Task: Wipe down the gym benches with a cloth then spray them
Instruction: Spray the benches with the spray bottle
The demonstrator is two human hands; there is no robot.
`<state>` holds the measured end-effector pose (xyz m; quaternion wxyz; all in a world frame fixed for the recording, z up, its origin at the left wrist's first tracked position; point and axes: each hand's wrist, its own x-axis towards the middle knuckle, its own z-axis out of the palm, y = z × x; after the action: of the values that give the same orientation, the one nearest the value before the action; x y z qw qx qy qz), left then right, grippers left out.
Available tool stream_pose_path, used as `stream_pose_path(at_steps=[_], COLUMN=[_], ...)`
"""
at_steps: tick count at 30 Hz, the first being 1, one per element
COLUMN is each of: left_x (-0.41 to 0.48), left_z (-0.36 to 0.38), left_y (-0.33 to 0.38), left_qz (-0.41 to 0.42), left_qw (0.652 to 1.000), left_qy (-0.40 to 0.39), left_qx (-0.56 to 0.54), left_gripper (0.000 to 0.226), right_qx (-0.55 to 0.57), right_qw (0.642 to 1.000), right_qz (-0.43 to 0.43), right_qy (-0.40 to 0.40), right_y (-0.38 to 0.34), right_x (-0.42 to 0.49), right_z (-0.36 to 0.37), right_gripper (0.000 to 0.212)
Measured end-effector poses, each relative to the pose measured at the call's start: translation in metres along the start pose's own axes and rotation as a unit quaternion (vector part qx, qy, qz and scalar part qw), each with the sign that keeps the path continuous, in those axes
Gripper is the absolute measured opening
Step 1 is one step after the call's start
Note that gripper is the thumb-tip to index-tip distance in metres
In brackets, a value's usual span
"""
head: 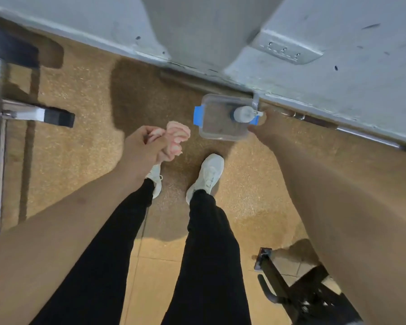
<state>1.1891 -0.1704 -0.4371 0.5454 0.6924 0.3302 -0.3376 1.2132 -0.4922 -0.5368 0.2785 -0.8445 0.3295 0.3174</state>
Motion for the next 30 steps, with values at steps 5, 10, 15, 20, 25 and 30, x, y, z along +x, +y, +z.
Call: stream_pose_path(at_steps=[5, 10, 15, 20, 25, 30], left_x=[0.078, 0.117, 0.113, 0.076, 0.017, -0.057], left_z=[0.039, 0.063, 0.071, 0.076, 0.078, 0.072], left_y=[-0.032, -0.052, -0.054, -0.028, 0.019, 0.066], left_qz=[0.008, 0.006, 0.014, 0.034, 0.038, 0.028], left_qw=[1.0, 1.0, 1.0, 0.998, 0.998, 0.998], left_qy=[-0.003, -0.006, -0.003, -0.032, -0.016, -0.016], left_qx=[0.01, 0.013, 0.026, 0.048, 0.044, 0.052], left_gripper=[0.007, 0.011, 0.013, 0.018, 0.021, 0.011], right_qx=[-0.082, -0.133, -0.046, 0.265, 0.476, 0.589], right_qw=[0.996, 0.989, 0.991, 0.957, 0.874, 0.803], right_qz=[0.011, -0.025, -0.063, -0.018, 0.043, 0.08], right_qy=[-0.015, 0.052, 0.107, 0.114, 0.082, 0.04], right_y=[0.029, 0.046, 0.049, 0.052, 0.041, 0.032], right_x=[0.087, 0.137, 0.131, 0.063, -0.046, -0.159], right_z=[0.046, 0.071, 0.063, 0.015, -0.034, -0.084], right_gripper=[0.085, 0.041, 0.033, 0.033, 0.034, 0.035])
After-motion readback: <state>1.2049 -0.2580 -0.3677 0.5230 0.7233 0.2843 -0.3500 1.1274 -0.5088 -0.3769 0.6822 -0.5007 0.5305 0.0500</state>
